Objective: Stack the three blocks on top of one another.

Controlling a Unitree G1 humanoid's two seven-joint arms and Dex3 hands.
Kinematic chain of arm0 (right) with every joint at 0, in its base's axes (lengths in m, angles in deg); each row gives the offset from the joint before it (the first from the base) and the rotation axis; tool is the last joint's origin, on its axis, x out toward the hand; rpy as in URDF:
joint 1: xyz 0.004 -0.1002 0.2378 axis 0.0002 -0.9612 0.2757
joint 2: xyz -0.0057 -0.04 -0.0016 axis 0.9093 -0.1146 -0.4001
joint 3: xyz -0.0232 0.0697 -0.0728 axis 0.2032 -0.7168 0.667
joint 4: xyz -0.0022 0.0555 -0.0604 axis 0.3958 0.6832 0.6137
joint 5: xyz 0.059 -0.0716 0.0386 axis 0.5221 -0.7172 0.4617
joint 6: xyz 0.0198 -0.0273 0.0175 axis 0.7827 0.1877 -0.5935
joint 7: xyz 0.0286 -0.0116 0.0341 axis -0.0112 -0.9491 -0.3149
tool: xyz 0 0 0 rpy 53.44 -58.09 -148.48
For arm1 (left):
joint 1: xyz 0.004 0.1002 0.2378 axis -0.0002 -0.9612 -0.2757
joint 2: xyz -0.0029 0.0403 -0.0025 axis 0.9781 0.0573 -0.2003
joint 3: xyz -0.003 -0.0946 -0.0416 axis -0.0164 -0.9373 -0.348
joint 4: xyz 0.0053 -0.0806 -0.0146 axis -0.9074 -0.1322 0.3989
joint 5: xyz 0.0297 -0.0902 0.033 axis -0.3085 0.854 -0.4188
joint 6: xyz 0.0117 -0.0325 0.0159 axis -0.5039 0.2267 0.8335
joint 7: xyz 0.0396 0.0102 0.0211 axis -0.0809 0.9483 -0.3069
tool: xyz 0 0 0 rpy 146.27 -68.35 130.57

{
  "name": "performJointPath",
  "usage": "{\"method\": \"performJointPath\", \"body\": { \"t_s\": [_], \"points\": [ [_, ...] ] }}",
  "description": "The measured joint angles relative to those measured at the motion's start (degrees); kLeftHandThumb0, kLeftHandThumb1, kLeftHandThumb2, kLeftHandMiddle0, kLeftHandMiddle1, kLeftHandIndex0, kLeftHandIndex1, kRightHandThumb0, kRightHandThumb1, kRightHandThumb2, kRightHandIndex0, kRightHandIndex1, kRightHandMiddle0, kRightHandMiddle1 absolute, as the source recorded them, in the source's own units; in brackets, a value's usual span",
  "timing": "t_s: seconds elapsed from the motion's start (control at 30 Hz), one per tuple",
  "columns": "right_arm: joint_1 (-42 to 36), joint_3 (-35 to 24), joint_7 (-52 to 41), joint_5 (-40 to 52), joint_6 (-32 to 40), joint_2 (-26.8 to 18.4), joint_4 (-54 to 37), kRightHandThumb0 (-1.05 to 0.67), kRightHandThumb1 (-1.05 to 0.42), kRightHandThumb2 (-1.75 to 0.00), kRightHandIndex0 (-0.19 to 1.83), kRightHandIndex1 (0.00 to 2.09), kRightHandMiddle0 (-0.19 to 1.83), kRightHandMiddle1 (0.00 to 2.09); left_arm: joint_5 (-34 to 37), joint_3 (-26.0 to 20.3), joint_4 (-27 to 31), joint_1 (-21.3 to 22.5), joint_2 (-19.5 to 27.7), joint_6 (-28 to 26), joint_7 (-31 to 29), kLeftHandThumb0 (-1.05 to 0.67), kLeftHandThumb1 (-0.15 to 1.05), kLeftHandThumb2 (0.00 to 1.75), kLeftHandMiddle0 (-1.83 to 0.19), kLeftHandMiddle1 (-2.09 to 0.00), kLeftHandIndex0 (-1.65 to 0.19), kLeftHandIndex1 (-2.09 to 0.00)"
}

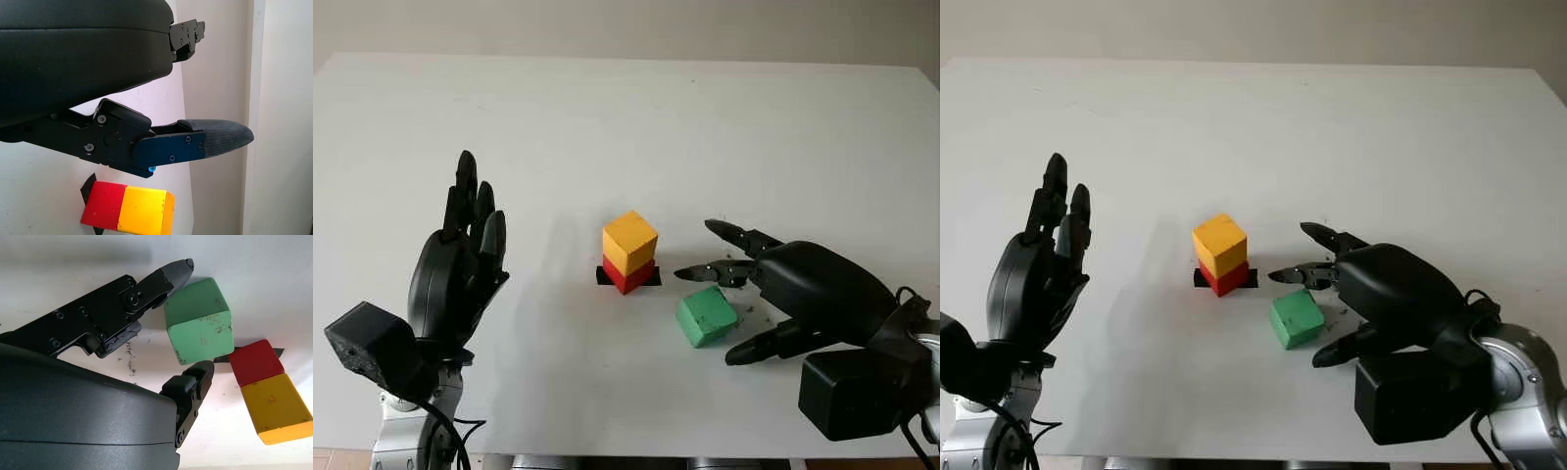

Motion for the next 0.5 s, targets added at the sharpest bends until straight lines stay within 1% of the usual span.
{"method": "performJointPath", "body": {
  "t_s": [0.27, 0.4, 0.43, 0.5],
  "points": [
    [0.0, 0.1, 3.1, -0.4, -2.0, 1.8, 2.0, -0.42, -0.81, -0.06, 0.18, 0.09, 0.83, 0.23, -0.1, 0.0, 0.0, -0.1, 0.0, 0.2, 0.2, -0.81, 1.05, 0.53, 0.19, -0.02, 0.19, 0.0],
    [0.0, 0.1, 4.4, -0.2, -3.1, 2.6, 3.0, -0.4, -0.83, -0.06, 0.21, 0.09, 0.89, 0.3, -0.7, 0.0, 0.0, -0.1, 0.0, 0.2, 0.2, -0.81, 1.05, 0.53, 0.19, -0.01, 0.19, 0.0],
    [0.0, 0.1, 4.8, -0.1, -3.3, 2.8, 3.3, -0.38, -0.84, -0.06, 0.22, 0.08, 0.86, 0.4, -0.8, 0.0, 0.0, -0.1, 0.0, 0.2, 0.2, -0.81, 1.05, 0.53, 0.19, -0.01, 0.19, 0.0],
    [-0.1, 0.0, 5.5, 0.2, -3.9, 3.2, 3.9, -0.36, -0.86, -0.06, 0.24, 0.07, 0.74, 0.69, -1.0, 0.0, 0.0, -0.1, 0.0, 0.3, 0.1, -0.81, 1.05, 0.53, 0.19, 0.0, 0.19, 0.0]
  ]
}}
